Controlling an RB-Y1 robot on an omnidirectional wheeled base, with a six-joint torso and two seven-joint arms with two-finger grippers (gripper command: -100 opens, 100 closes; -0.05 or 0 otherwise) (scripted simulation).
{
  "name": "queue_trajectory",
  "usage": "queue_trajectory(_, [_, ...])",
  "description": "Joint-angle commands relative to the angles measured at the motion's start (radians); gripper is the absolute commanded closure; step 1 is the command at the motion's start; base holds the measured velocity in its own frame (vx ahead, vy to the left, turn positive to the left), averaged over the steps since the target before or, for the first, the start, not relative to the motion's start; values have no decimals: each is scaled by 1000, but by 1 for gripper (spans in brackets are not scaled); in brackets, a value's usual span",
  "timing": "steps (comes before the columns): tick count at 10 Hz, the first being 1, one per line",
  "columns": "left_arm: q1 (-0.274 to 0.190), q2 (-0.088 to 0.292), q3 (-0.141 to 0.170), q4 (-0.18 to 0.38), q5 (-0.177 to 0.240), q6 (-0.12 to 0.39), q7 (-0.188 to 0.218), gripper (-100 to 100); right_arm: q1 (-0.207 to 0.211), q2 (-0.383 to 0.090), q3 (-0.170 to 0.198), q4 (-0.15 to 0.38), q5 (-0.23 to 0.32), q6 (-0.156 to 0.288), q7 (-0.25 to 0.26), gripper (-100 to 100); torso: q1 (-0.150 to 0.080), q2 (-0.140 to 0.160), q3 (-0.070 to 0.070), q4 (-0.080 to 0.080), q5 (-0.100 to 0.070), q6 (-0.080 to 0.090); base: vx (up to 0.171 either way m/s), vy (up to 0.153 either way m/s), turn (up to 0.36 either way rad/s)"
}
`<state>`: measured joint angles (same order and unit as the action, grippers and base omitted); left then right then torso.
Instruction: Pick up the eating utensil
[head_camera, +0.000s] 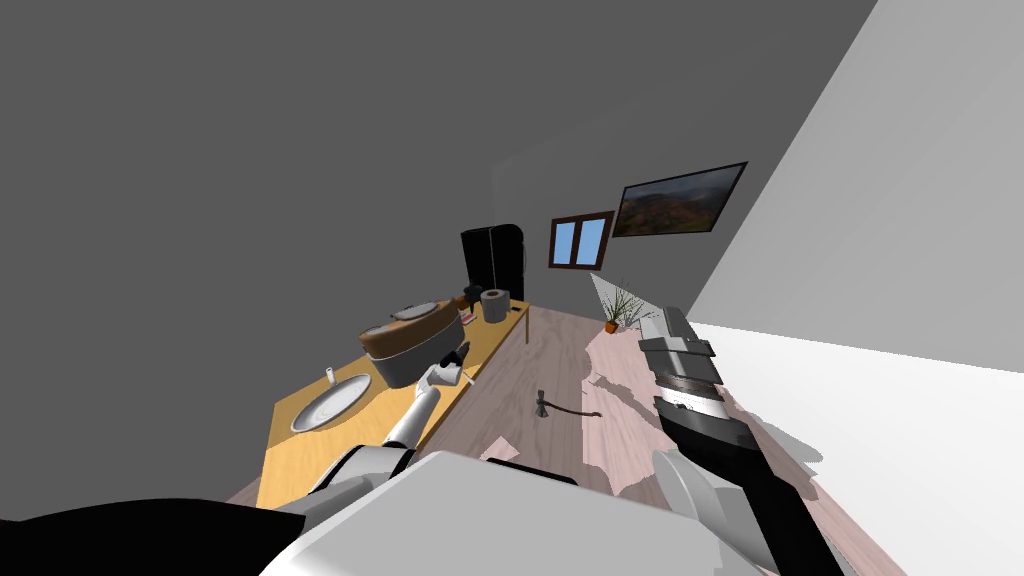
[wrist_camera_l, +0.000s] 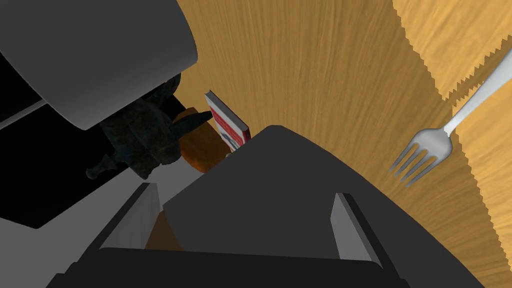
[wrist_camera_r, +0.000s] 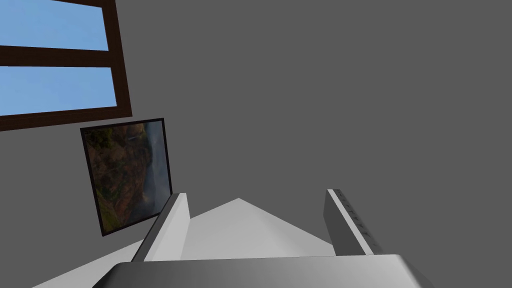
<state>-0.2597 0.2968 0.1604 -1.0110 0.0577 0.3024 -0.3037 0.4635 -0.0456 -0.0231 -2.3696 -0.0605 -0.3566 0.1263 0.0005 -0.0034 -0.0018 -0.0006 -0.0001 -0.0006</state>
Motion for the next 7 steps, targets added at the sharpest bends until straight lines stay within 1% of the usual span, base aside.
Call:
queue_trajectory(1, [-12,3,-2,48,-2,32,-15,-100,0,0,0,0,0,0,0,0,0,0,0,0,0,0,52,10,-13])
queue_trajectory(2, [-36,12,-8,92,-4,65,-41,-100,0,0,0,0,0,0,0,0,0,0,0,0,0,0,66,10,-26])
queue_trajectory(3, [-36,12,-8,115,-4,74,-41,-100,0,0,0,0,0,0,0,0,1,-1,0,0,0,0,51,8,-14])
queue_trajectory(4, [-60,22,-15,174,-6,99,-66,-100,0,0,0,0,0,0,0,0,1,0,0,0,0,0,48,11,-22])
queue_trajectory(6, [-60,22,-15,179,-6,115,-66,-100,0,0,0,0,0,0,0,0,1,1,0,0,0,0,29,9,-8])
queue_trajectory(7, [-82,32,-21,235,-8,153,-92,-100,0,0,0,0,0,0,0,0,0,2,1,0,0,0,28,6,-24])
